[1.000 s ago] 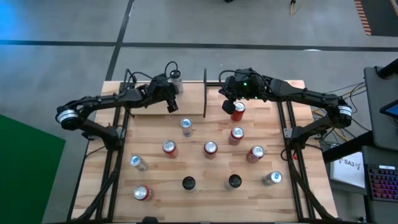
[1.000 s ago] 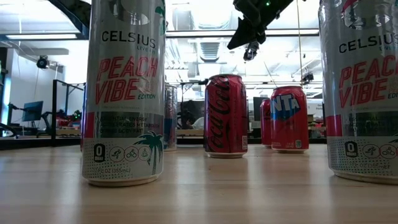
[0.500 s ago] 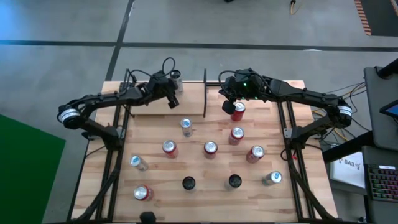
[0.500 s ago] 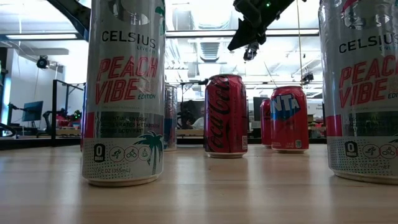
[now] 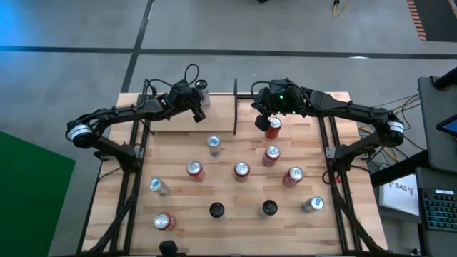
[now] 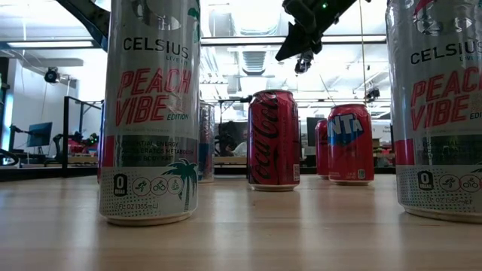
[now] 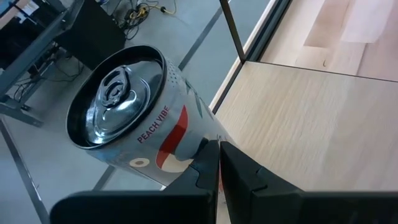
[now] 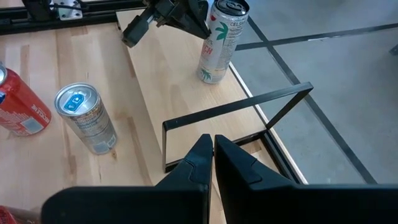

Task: Place canned beverage on shelf
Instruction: Put the top white pink soda can on the shelf

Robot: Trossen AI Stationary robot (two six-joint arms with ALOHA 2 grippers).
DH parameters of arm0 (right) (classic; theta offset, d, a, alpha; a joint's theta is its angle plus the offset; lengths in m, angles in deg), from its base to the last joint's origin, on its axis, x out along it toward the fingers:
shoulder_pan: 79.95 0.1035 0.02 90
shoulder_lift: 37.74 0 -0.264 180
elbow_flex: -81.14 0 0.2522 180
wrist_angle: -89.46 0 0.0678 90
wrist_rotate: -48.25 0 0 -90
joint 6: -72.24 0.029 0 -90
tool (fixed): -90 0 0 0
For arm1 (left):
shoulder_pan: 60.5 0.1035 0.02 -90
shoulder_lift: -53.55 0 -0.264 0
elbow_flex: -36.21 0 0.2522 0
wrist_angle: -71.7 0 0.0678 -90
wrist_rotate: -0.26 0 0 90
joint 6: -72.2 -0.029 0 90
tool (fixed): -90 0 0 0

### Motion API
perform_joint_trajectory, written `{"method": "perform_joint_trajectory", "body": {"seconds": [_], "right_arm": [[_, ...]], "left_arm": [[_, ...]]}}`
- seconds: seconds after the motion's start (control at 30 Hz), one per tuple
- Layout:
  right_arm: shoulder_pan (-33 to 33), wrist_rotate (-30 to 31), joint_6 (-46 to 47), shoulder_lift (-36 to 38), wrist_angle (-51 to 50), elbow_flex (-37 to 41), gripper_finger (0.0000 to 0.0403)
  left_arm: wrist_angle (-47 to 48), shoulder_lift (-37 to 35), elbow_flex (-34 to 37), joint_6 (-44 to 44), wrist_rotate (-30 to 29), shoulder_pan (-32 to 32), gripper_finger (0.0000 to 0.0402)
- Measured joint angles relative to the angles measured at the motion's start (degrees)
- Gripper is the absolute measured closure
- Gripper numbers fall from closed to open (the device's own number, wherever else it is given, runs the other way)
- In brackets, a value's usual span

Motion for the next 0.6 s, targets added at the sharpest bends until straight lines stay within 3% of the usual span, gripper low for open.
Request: {"method": "perform_joint_trajectory", "body": {"seconds": [0.6], "right_arm": [[0.0,0.0,-0.3,0.0,0.6,0.0,0.0394]], "left_arm": [[-0.4,0.0,0.0,1.2,0.0,0.7,0.0402]]}}
